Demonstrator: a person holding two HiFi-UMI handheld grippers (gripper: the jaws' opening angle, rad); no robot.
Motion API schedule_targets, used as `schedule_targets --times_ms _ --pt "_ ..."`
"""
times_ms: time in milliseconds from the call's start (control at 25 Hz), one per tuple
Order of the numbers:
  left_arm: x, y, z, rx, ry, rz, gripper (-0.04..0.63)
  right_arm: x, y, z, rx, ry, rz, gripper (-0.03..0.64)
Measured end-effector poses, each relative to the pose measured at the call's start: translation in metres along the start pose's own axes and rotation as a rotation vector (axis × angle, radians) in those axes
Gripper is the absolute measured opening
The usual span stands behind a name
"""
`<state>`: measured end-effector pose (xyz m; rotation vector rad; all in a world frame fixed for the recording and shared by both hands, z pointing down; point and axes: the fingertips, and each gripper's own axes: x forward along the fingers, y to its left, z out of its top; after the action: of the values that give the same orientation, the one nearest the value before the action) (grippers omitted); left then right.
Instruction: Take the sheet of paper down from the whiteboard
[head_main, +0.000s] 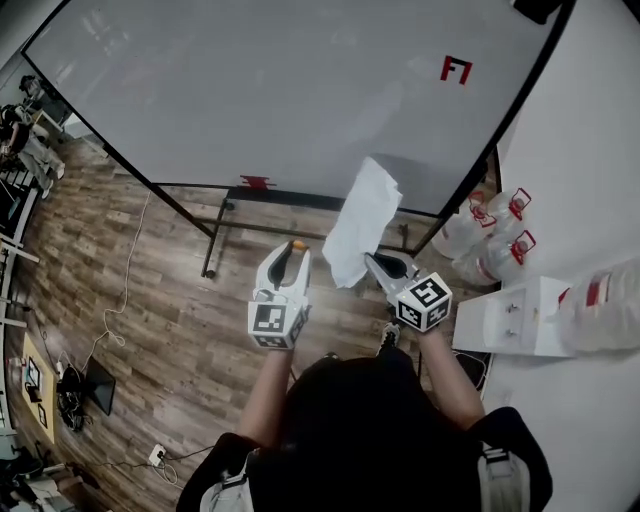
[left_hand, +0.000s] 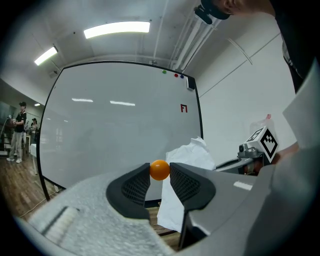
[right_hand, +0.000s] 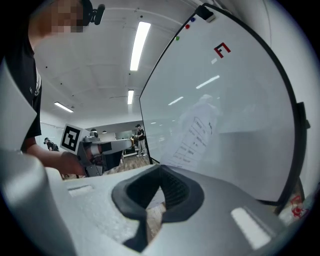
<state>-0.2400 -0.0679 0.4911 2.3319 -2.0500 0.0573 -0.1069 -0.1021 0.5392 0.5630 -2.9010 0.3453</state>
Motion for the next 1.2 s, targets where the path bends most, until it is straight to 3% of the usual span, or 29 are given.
schedule_targets --times_ms 240,520,760,960,1200 --pt "-0.044 0.019 -0.008 -0.007 -0.009 -0.024 0.135 0.004 0.056 -0.022 -0.001 0.021 -0.012 0.005" --pt "-0.079 0.02 -0.02 -0.016 -0.002 -0.053 0.135 0.0 0.091 -0.035 -0.009 0.03 -0.028 0.005" --pt "-0.092 0.021 -0.024 -0.026 -0.002 -0.051 0.135 -0.003 0.103 -0.041 -0.024 0.036 -0.035 0.005" --pt "-0.093 0.016 -0.03 -0.037 -0.002 -0.059 0.135 -0.012 0.102 -0.049 -0.104 0.091 -0.071 0.005" --pt "-0.088 0.013 -0.029 -0.043 -0.007 -0.07 0.135 -0.017 0.098 -0.049 -0.074 0.088 -0.079 0.005"
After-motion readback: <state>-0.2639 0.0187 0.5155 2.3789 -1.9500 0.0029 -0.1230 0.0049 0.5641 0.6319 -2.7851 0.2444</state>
